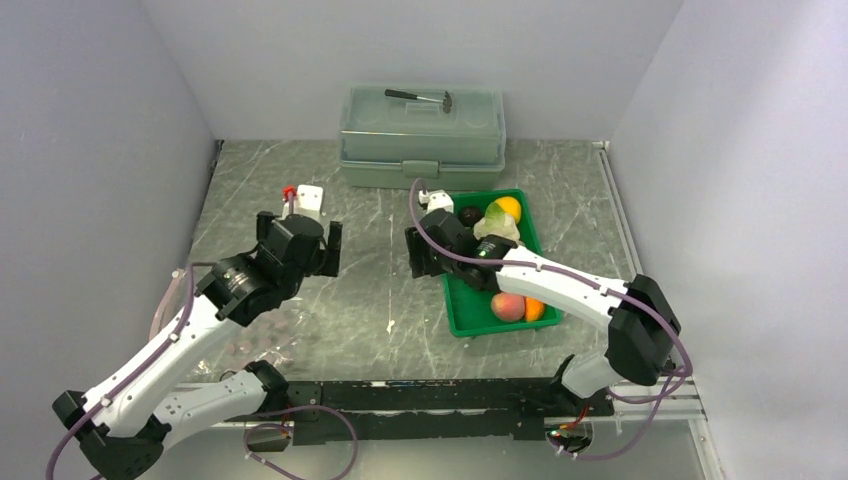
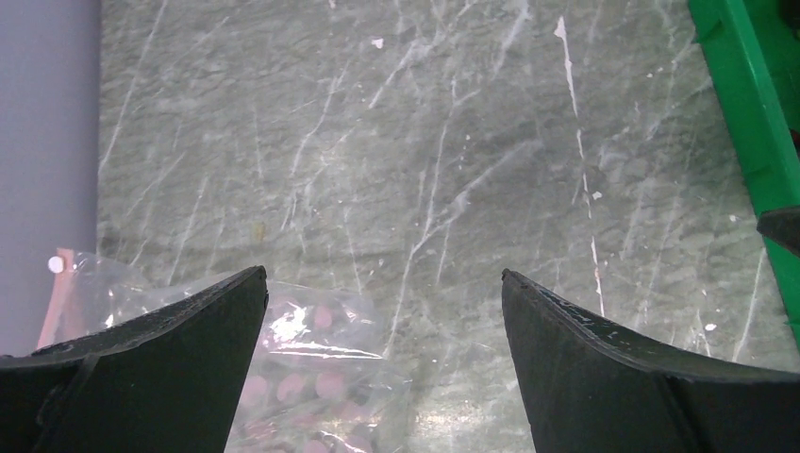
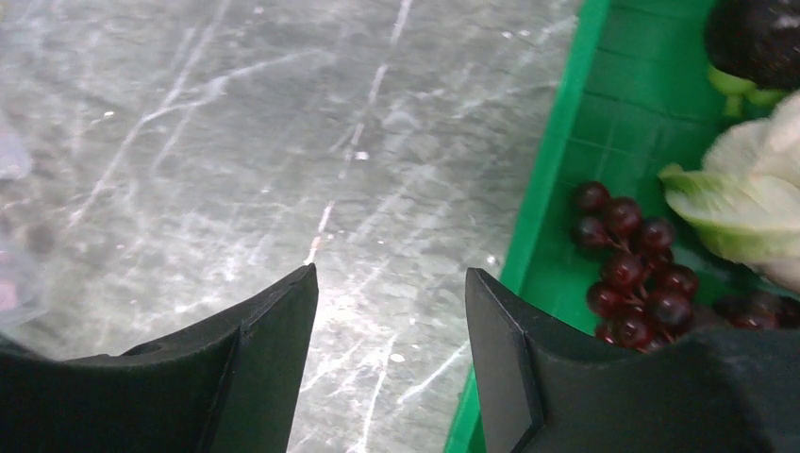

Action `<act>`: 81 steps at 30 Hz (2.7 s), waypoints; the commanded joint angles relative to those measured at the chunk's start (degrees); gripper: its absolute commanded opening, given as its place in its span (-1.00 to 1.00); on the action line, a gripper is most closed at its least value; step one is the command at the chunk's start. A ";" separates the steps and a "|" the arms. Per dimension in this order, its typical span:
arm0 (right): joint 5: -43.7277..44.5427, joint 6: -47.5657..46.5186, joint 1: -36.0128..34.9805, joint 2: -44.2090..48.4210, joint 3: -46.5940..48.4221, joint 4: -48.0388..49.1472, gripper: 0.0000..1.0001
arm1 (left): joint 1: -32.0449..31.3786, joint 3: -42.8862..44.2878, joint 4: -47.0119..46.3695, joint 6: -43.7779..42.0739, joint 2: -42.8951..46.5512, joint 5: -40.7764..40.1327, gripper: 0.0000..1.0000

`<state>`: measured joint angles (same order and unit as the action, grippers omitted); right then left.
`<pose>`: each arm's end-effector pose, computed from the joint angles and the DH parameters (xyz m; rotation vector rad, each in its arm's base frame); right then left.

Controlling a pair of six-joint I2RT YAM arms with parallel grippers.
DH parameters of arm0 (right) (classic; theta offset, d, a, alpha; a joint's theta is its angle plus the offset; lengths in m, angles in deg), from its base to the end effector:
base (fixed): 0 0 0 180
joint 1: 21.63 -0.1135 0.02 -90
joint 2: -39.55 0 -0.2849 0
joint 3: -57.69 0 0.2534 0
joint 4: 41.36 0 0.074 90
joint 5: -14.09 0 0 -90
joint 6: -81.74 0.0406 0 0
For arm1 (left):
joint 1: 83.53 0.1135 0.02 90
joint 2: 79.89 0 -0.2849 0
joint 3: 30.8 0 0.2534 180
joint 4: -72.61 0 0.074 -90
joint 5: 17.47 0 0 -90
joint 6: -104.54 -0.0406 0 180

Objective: Place the food in the zip-top bag and seal the zipper
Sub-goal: Pick up the zipper food storage bag at the corner of the board.

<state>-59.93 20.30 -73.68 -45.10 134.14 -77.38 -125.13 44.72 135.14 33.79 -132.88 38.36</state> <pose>0.2088 0.2496 0.2822 -0.3396 2.3127 0.3875 0.1385 -0.0925 0.3689 0.1123 2.1292 0.0610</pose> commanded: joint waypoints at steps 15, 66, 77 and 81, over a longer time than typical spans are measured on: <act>-20.60 -7.24 -5.05 -4.62 11.76 15.14 0.56 | -0.18 2.47 14.38 12.31 14.78 -9.15 0.99; -34.28 -24.38 -15.06 -51.84 53.21 19.20 0.80 | 1.56 0.49 19.54 23.21 31.48 -18.47 0.89; -32.95 -24.84 -15.23 -51.56 49.88 20.91 -0.14 | 1.71 0.39 19.45 23.12 31.39 -18.33 0.89; -31.81 -25.40 -15.27 -48.99 46.49 23.59 -1.00 | 1.73 0.32 19.38 23.12 31.29 -18.31 0.89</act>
<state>-93.30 -4.23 -88.61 -97.70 183.24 -58.12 -123.67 45.13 155.99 57.22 -101.80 20.19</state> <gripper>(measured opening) 0.145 0.947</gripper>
